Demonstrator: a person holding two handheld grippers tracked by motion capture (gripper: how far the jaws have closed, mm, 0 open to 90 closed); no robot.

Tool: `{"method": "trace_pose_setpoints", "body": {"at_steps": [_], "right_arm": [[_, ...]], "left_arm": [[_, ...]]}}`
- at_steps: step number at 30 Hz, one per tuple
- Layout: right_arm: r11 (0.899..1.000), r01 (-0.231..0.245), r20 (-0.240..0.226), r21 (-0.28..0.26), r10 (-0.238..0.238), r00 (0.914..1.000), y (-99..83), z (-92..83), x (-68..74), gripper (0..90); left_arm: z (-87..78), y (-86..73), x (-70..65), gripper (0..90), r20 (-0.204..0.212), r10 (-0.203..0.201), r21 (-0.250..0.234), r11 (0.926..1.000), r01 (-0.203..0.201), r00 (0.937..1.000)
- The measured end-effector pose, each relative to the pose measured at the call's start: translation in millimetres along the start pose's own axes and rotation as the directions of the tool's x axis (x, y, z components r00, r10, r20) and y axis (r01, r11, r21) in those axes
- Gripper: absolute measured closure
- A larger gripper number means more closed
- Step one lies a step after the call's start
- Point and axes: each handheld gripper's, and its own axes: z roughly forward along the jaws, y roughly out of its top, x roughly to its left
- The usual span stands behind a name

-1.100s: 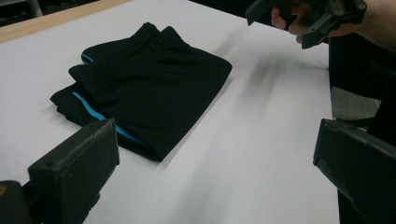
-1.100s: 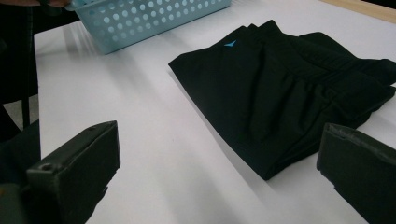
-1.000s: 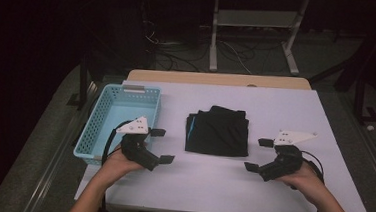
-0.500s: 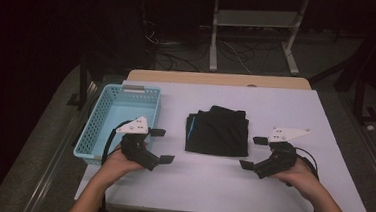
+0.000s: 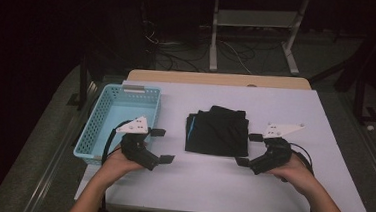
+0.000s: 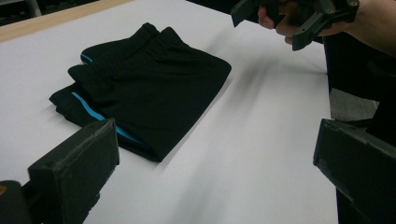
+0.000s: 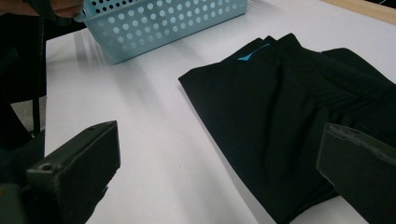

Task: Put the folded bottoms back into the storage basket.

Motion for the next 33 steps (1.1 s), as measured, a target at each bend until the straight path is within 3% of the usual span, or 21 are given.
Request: {"method": "trace_pose_setpoints", "body": {"at_steps": [33], "right_arm": [[0.999,0.032,-0.03,0.0,-0.032,0.999,27.9,28.5,-5.4,0.0]], "left_arm": [[-0.6,-0.1,1.4,0.1,0.012,-0.008,-0.006,0.9999,0.009,0.9999]]}}
